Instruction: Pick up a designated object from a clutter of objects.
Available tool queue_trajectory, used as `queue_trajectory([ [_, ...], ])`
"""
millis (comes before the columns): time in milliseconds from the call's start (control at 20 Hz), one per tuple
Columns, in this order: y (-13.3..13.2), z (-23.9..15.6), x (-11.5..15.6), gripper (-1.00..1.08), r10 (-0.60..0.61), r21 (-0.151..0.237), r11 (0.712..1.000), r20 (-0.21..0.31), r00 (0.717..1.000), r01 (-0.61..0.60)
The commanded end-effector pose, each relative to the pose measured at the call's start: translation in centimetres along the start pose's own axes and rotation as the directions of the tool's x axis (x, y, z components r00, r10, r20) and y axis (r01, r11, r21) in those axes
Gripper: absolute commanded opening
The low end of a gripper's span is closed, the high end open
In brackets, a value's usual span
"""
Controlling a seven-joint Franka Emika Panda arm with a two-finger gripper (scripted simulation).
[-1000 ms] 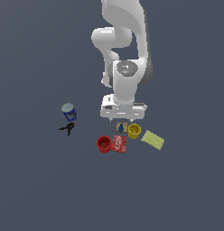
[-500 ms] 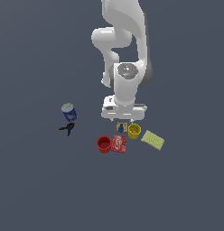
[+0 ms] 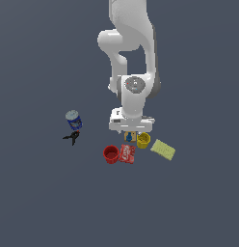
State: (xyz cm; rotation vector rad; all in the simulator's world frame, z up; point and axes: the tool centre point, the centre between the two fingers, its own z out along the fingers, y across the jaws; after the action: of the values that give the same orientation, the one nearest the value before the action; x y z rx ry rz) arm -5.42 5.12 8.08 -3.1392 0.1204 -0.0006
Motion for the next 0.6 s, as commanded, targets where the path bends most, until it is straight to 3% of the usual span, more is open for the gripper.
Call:
queue_trajectory([
  [0, 0.0, 1.01, -0.03, 1.0, 0.0, 0.0, 1.0, 0.001, 1.0, 0.0],
  [250, -0.02, 1.68, -0.01, 1.0, 0.0, 0.0, 1.0, 0.001, 1.0, 0.0],
  [300, -0.02, 1.68, -0.01, -1.0, 0.0, 0.0, 1.0, 0.001, 1.0, 0.0],
  [550, -0.02, 1.68, -0.01, -1.0, 0.0, 0.0, 1.0, 0.001, 1.0, 0.0],
])
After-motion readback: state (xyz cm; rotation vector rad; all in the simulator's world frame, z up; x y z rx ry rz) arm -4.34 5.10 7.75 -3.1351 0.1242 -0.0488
